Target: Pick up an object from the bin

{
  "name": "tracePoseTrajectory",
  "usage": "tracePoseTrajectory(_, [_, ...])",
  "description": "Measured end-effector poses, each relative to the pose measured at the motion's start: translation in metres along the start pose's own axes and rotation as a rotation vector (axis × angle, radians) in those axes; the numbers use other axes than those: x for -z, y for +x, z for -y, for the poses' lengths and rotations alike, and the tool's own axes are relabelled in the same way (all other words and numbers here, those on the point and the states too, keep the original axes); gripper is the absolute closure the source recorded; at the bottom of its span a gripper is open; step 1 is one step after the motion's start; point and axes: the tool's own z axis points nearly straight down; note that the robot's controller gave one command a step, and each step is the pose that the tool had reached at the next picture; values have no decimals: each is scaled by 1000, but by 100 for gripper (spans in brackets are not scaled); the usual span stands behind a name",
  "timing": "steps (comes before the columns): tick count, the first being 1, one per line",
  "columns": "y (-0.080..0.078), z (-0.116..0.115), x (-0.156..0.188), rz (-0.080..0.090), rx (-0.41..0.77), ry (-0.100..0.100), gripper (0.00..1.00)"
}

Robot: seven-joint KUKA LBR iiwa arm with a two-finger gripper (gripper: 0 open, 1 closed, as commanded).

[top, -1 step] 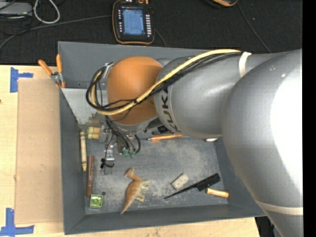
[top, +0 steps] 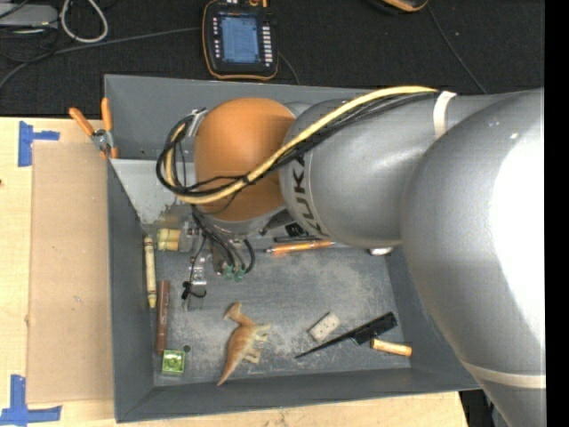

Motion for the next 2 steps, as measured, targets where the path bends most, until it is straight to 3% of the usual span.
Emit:
tracePoseTrajectory(1, [23, 77, -87, -10, 466, -1, 0])
tracePoseTrajectory(2, [37, 80, -8, 3, 409, -2, 0])
